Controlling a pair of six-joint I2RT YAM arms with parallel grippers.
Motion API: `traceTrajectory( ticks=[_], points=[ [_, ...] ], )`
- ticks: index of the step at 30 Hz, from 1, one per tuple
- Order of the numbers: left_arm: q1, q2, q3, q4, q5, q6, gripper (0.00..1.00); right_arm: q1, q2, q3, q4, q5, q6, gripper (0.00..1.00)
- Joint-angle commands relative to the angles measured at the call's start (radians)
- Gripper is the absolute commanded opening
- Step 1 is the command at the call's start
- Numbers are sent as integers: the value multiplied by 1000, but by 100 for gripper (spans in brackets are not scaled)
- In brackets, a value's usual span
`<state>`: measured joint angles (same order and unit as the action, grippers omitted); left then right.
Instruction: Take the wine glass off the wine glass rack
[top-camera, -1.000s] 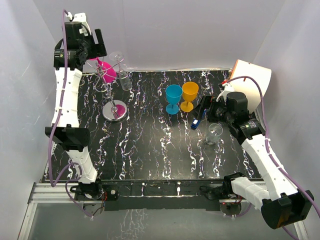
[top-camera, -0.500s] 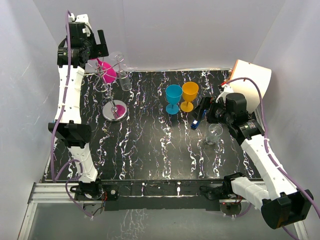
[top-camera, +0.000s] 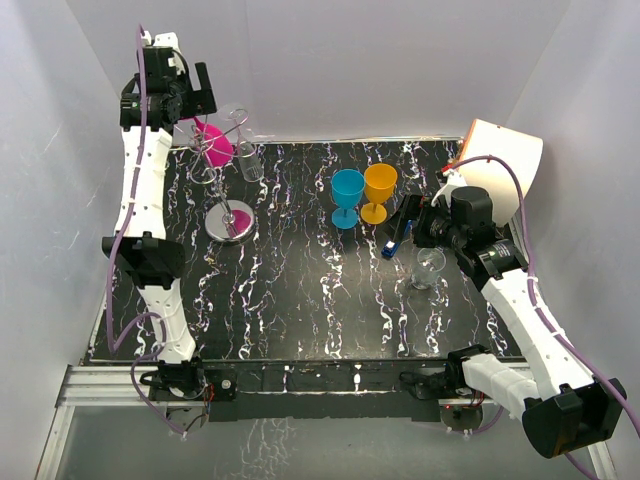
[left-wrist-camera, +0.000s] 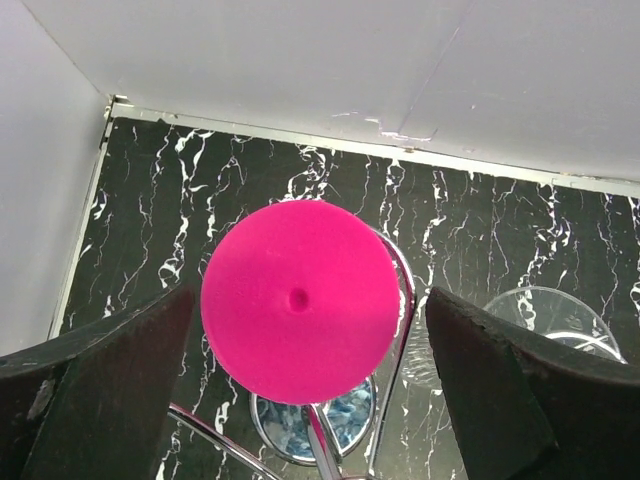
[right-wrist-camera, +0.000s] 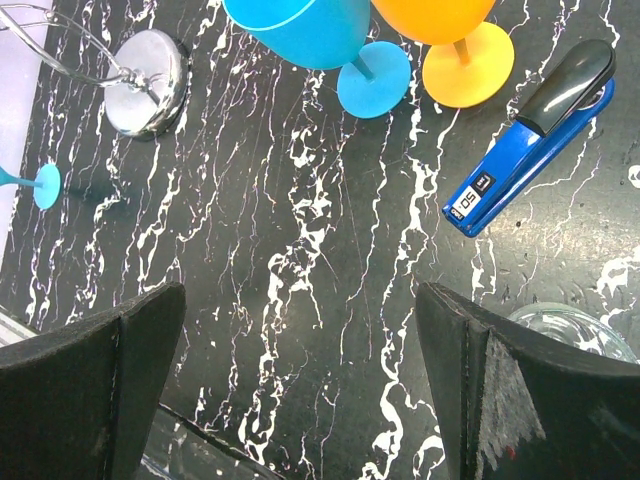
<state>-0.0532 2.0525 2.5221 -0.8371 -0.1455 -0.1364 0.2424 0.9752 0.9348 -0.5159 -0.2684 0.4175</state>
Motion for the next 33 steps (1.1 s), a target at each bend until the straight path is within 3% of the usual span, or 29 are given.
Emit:
traceTrajectory(
  ticks=[1,21,33],
  points=[
    [28,-19,35,13,7,-7,99,6,-8,-4,60,-4,-5,98],
    [50,21,21,11,148,-48,97,5,-8,-4,71,-7,6,98],
    [49,20,17,-1,126,-38,92,5,0,-5,78,-16,10,98]
  ],
)
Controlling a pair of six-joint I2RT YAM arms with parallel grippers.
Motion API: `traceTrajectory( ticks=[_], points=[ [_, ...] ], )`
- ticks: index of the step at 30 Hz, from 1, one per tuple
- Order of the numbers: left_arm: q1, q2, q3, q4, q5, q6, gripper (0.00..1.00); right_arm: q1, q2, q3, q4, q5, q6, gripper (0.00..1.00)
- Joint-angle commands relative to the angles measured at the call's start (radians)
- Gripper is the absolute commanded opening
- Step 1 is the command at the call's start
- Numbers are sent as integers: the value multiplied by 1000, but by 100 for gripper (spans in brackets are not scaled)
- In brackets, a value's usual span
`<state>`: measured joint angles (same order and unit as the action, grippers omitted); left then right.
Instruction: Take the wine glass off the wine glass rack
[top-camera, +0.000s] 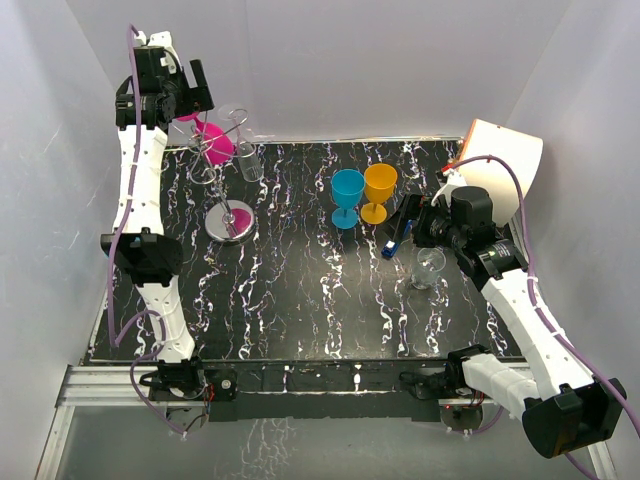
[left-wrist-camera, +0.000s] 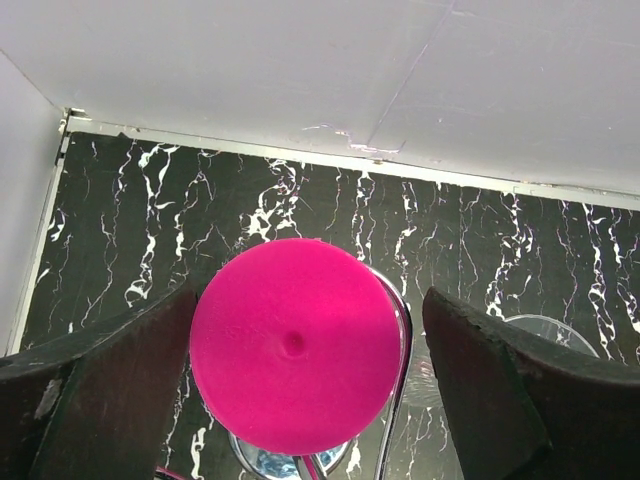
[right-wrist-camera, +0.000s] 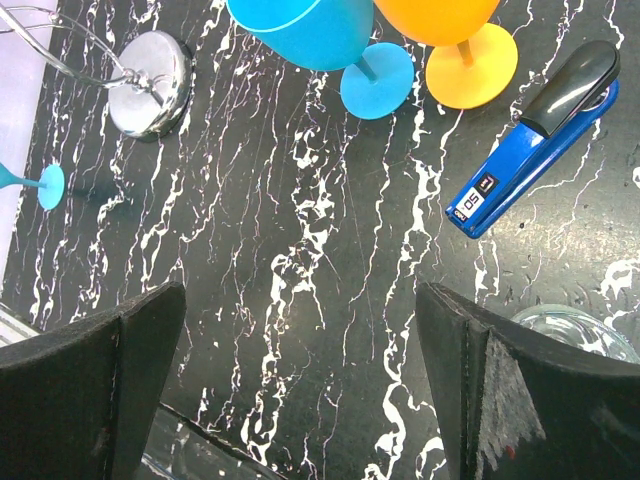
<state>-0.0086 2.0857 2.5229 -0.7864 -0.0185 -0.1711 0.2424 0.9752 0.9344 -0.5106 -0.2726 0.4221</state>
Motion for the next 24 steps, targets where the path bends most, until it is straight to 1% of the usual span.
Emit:
traceTrajectory(
  ticks=[1,10,15,24],
  points=[
    [5,-12,16,-53,-4,-2,90,6,0,-5,74,-11,7,98],
    [5,-42,13,-46,-12,-9,75,6,5,-5,79,-19,12,98],
    [5,-63,7,-33,-6,-16,68,5,3,-6,78,-20,14,98],
    [5,-103,-1,-15,-7,-21,61,5,-7,-8,74,-21,16,99]
  ],
)
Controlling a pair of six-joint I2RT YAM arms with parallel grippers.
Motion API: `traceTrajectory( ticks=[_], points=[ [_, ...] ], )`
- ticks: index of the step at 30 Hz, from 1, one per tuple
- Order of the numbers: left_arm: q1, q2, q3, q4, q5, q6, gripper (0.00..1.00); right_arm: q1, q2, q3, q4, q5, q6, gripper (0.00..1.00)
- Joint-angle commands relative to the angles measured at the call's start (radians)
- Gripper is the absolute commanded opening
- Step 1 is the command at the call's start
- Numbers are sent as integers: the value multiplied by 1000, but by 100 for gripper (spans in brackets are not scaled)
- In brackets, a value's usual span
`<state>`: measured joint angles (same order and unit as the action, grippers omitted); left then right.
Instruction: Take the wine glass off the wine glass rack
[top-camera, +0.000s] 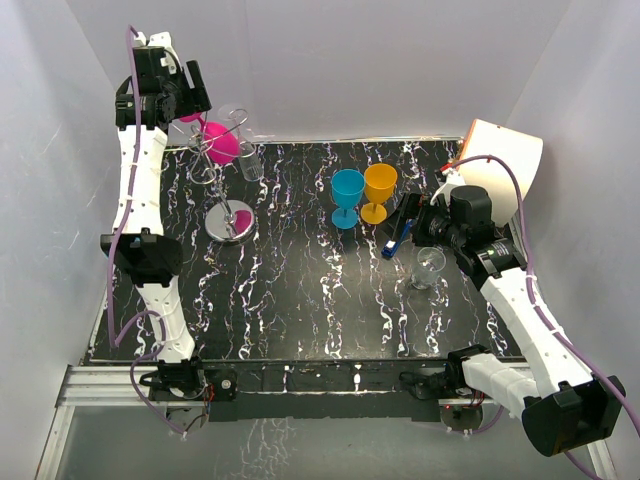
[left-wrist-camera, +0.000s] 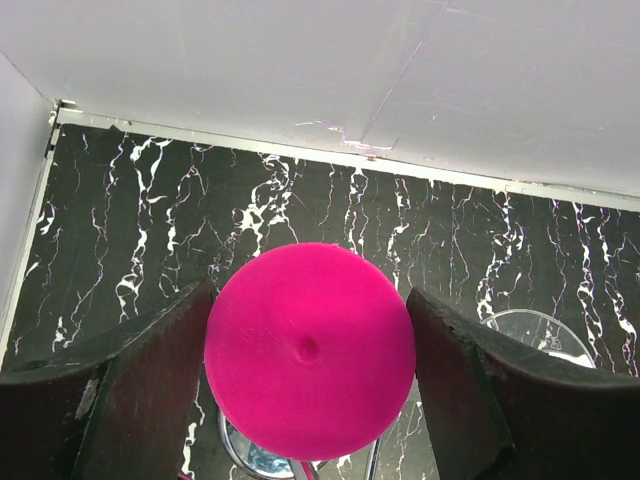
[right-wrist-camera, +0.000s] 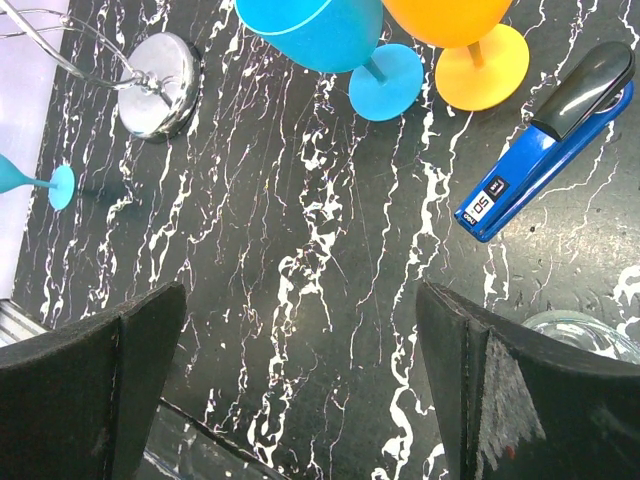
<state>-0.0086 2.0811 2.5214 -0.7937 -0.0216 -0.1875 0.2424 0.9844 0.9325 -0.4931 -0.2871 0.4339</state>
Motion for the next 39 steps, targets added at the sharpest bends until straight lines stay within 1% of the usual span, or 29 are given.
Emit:
traceTrajectory(
  ticks=[1,11,17,25,39],
  points=[
    [5,-103,-2,-5,-3,-5,60,6,-18,-6,56,-7,5,98],
    [5,-136,-13,22,-20,-1,54,5,-24,-4,53,-9,9,98],
    [5,-131,-21,43,19,-4,52,6,-26,-5,51,-12,9,98],
    [5,-104,-2,59,15,15,51,5,-39,-3,42,1,6,98],
    [4,-77,-10,148,91,18,47,5,-27,-3,40,-1,7,98]
  ],
)
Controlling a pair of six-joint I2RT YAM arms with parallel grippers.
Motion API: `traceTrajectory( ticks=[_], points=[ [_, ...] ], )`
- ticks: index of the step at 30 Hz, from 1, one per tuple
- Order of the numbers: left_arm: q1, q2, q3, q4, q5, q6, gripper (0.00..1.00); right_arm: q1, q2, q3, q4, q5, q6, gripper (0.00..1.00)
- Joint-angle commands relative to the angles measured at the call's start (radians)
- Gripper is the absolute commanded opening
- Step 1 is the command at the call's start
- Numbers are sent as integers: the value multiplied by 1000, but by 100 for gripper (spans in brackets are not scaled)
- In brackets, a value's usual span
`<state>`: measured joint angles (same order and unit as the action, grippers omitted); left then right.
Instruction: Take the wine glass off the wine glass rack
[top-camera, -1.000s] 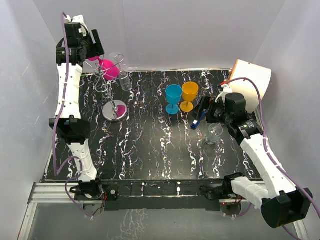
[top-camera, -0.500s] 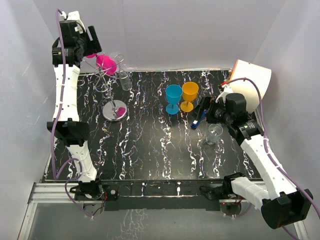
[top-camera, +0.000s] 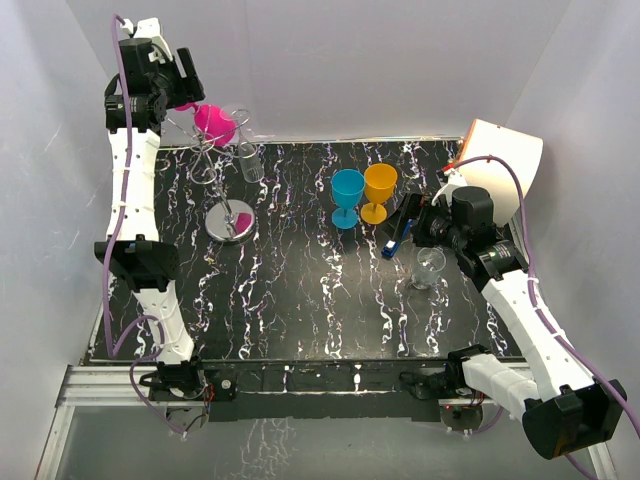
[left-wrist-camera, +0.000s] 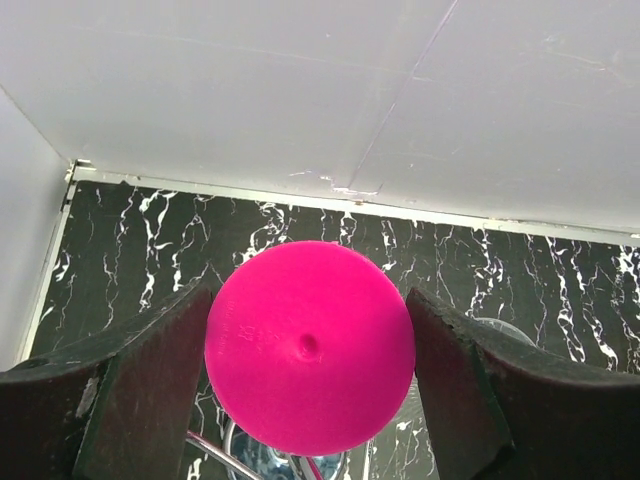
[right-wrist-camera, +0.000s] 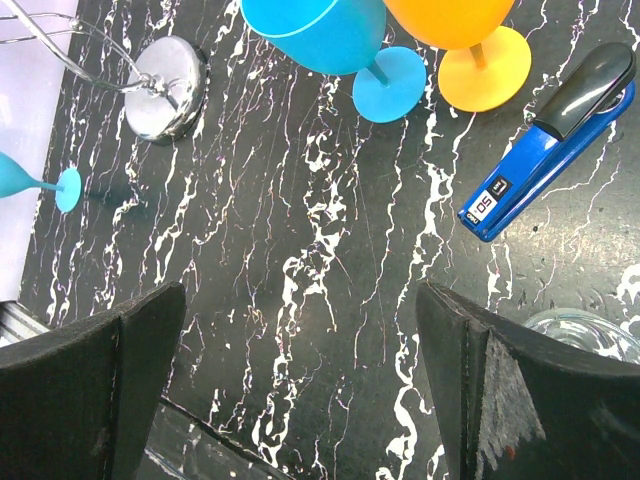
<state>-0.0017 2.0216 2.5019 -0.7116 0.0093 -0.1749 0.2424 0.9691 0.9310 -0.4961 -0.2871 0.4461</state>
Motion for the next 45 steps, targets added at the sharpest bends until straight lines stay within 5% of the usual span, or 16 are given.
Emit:
traceTrajectory(
  ticks=[1,45],
  points=[
    [-4,-15,9,69,69,8,47,5,-13,-1,44,-1,-6,98],
    [-14,28,-51,169,204,64,40,6,-3,11,41,-3,-1,99]
  ],
)
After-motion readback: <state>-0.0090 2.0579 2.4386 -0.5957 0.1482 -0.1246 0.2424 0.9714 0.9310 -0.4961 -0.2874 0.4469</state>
